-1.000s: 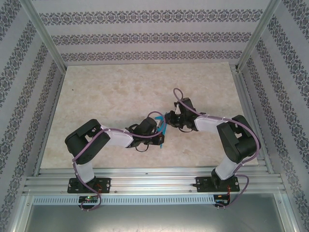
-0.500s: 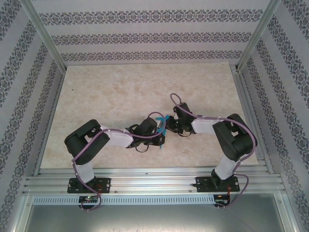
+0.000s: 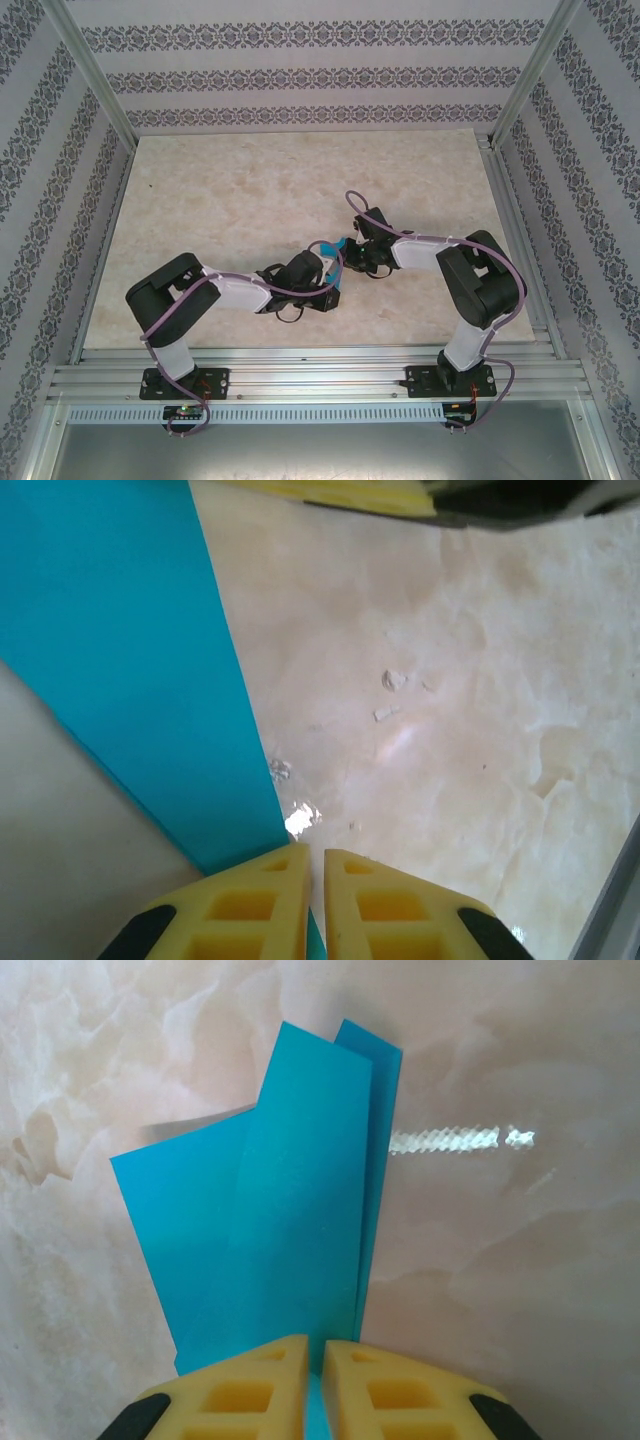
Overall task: Fold a paper plane with a square sheet of paper (fold left side to right side)
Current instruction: Fold the wing for the fifth time at the center of the table, then move the paper plane to the top-center of the table.
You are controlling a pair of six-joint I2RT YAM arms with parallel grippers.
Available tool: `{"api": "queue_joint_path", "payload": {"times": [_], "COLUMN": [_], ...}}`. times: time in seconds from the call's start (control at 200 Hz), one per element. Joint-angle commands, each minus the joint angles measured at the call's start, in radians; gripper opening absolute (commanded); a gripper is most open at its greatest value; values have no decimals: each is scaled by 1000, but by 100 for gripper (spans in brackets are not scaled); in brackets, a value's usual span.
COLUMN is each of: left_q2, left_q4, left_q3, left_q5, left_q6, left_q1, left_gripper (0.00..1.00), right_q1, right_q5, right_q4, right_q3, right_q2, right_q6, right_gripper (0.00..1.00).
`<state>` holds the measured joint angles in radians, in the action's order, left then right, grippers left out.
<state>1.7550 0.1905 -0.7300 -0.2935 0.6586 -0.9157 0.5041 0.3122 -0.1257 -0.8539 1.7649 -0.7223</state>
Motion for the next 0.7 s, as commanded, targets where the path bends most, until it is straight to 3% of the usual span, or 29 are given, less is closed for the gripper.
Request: {"api": "queue_joint_path", "payload": {"times": [0.0,0.295,0.694], "left_q2": [22,12,-122], "left_q4": [-209,-210,-312], "left_q3": [74,93,89], "left_q5": [-140,-163,-120], "left_q6": [-27,-35,-70], "left_q1": [-71,-117,-100], "left_gripper": [13,13,13], "right_q1": [-10,-12,-13], "right_q5": [-130,-106,-58], "right_q4": [-22,-1,28], "right_q3": [-3,-8,-28], "right_q2": [62,57,2], "right_q6": [28,29,39], "right_gripper": [15,15,17]}}
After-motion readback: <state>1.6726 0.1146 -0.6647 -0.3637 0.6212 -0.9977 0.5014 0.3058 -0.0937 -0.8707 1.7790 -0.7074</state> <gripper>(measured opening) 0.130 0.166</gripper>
